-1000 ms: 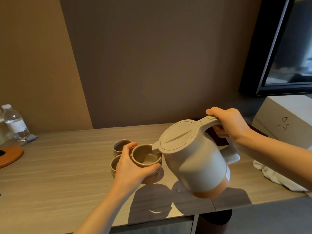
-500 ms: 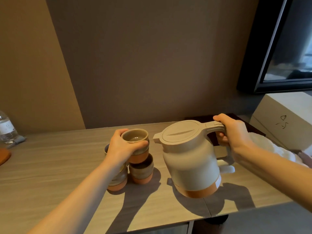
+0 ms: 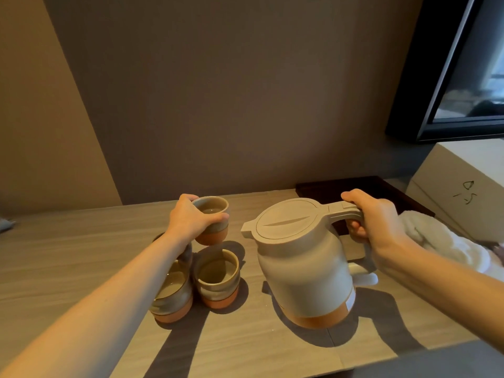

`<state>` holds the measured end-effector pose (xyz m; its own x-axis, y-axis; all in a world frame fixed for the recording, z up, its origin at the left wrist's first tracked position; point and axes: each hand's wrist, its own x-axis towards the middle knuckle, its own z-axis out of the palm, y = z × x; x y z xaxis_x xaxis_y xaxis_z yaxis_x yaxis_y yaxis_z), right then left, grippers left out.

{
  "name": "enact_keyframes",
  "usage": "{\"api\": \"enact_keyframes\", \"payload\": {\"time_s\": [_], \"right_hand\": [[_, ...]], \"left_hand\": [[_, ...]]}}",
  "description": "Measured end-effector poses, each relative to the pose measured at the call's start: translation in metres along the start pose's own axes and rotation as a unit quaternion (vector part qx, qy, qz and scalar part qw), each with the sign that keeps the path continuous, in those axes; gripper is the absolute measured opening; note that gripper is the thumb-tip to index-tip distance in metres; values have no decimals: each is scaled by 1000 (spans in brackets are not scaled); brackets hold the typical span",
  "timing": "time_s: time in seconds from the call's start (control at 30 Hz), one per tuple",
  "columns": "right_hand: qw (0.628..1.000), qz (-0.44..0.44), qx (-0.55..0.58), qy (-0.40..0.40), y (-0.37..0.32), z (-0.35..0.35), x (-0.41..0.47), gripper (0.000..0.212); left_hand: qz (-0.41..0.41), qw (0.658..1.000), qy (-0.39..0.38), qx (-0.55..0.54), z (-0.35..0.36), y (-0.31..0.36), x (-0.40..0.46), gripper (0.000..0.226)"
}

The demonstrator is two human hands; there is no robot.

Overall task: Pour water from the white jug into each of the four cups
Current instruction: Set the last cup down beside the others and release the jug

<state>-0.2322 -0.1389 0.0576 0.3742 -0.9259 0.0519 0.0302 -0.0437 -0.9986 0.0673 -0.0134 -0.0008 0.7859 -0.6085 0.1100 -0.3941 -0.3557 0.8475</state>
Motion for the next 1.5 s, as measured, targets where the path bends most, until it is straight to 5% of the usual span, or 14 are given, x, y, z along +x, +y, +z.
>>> {"api": "enact_keyframes", "payload": {"time_s": [0.43,0.8,0.93,1.13,1.3,1.5], "right_hand": [[1000,12,-8,-9,15,7,8,34],[1000,14,-1,-3,20,0,7,35],[1000,21,1,4,20,-2,5,33],[999,29,31,4,16,-6,4,30],[997,19,68,13,14,-9,3,29],[997,2,71,19,12,-8,3,33]], "left_hand": [[49,973,-84,208,26,-24,11,98],[9,951,-173,257,14,-18,19,104],[-10,958,-205,202,4,-6,16,91],[19,994,-110,14,-1,18,-33,63],[-43,987,-76,-138,19,31,-100,42],[-39,969,-163,-183,53,38,-147,105]]}}
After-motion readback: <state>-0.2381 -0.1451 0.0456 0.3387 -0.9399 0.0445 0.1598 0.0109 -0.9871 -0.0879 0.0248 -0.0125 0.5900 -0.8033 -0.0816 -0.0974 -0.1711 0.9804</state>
